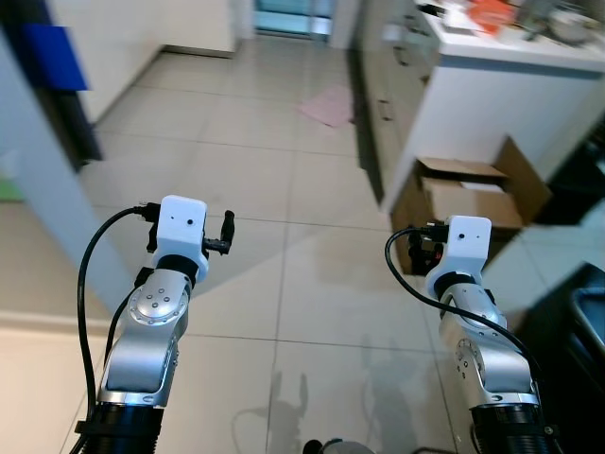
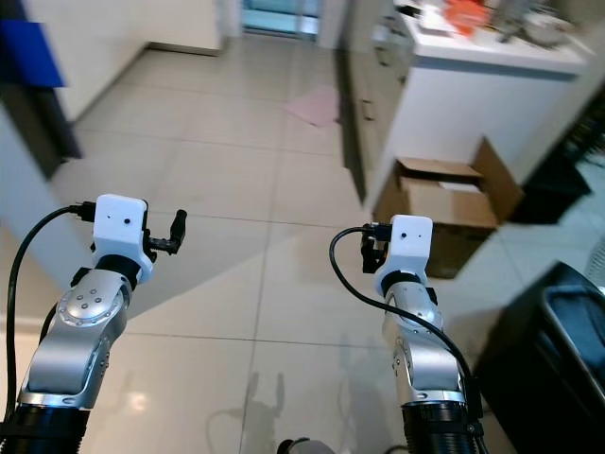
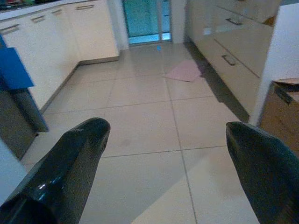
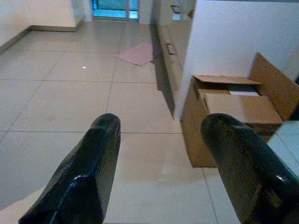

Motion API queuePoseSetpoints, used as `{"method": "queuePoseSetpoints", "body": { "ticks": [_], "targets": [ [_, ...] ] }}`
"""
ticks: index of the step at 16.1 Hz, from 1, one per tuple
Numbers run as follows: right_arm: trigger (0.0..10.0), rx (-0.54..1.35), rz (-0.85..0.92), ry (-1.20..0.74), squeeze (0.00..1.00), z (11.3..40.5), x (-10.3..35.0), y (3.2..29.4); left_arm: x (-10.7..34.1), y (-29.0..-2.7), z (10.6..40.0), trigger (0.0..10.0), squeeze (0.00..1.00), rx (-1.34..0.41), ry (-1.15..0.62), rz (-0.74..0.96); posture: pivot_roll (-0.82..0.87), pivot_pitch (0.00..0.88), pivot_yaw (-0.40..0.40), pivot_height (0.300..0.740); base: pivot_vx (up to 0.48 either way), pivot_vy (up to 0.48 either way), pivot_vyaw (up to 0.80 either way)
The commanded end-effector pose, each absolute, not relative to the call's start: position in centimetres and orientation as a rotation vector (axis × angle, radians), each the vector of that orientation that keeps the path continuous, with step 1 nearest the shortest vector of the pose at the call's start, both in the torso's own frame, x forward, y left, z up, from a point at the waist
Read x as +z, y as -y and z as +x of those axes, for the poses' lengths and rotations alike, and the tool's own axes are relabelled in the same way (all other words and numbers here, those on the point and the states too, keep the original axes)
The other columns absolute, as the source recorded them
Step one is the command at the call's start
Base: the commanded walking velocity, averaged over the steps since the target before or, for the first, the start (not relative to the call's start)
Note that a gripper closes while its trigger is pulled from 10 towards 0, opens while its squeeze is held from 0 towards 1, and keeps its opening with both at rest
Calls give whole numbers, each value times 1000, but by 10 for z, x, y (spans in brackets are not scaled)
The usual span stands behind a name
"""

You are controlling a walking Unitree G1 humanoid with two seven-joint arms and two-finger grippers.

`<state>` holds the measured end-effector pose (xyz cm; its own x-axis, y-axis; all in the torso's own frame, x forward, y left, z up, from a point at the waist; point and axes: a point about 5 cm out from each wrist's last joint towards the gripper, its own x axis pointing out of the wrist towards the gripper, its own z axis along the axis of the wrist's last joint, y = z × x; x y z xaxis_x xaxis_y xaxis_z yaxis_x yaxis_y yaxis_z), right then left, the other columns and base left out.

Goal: Hang keys on a hook

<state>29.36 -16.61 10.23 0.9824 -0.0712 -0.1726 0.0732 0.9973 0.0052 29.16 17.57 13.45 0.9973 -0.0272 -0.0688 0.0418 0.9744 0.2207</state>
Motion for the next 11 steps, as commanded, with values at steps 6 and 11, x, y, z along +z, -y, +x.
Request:
{"method": "queuePoseSetpoints", "body": {
  "ticks": [6,11],
  "targets": [
    [10000,-52,-21,-198,0,294,99,163,133,-179,290,10000,0,-29,-68,241,-69,0,-75,740,0,393,-218],
    [10000,-42,-26,-198,0,295,100,161,133,-179,289,10000,0,-25,-69,245,-63,0,-82,740,0,413,0]
  ]
}}
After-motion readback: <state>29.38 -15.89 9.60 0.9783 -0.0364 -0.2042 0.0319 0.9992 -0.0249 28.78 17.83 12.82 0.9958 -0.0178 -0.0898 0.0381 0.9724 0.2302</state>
